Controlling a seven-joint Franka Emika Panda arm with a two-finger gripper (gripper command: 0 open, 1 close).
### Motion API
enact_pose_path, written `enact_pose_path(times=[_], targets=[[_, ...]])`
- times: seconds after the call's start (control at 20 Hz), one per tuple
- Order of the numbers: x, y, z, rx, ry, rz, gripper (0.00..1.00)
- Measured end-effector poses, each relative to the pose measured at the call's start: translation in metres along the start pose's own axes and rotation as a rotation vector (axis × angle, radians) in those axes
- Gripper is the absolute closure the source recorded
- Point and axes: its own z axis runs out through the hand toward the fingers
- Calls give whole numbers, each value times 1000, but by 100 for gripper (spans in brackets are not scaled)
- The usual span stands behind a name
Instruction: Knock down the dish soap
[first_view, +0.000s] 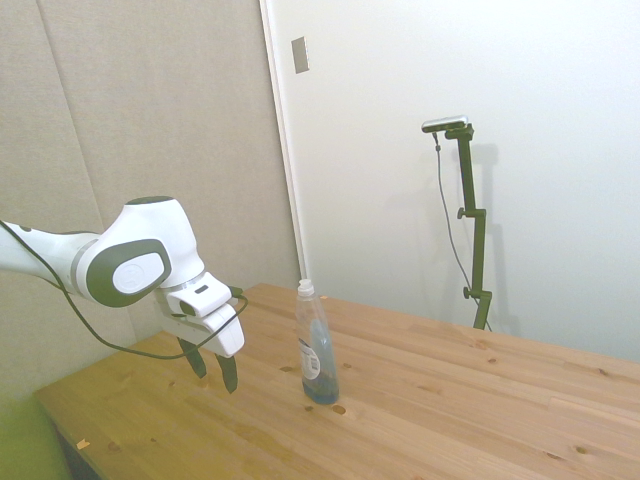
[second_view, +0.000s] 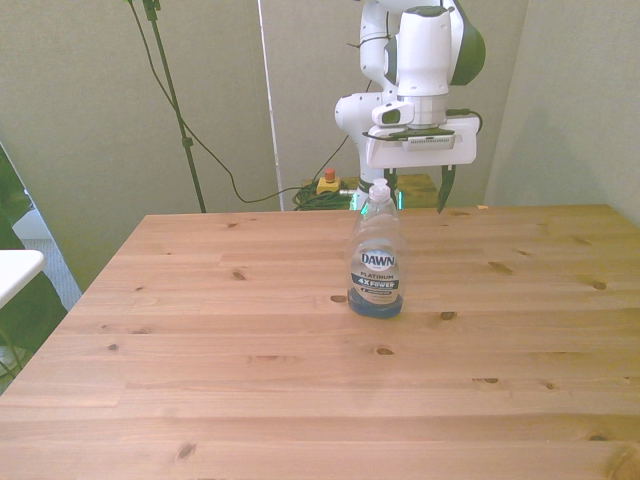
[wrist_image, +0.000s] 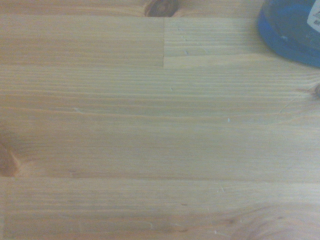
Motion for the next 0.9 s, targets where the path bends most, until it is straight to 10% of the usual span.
enact_pose_path(times=[0.05,0.1,0.9], targets=[[0,0,0,-1,0,0,0],[0,0,0,-2,1,-1,100],[61,-9,-18,8,164,122,100]])
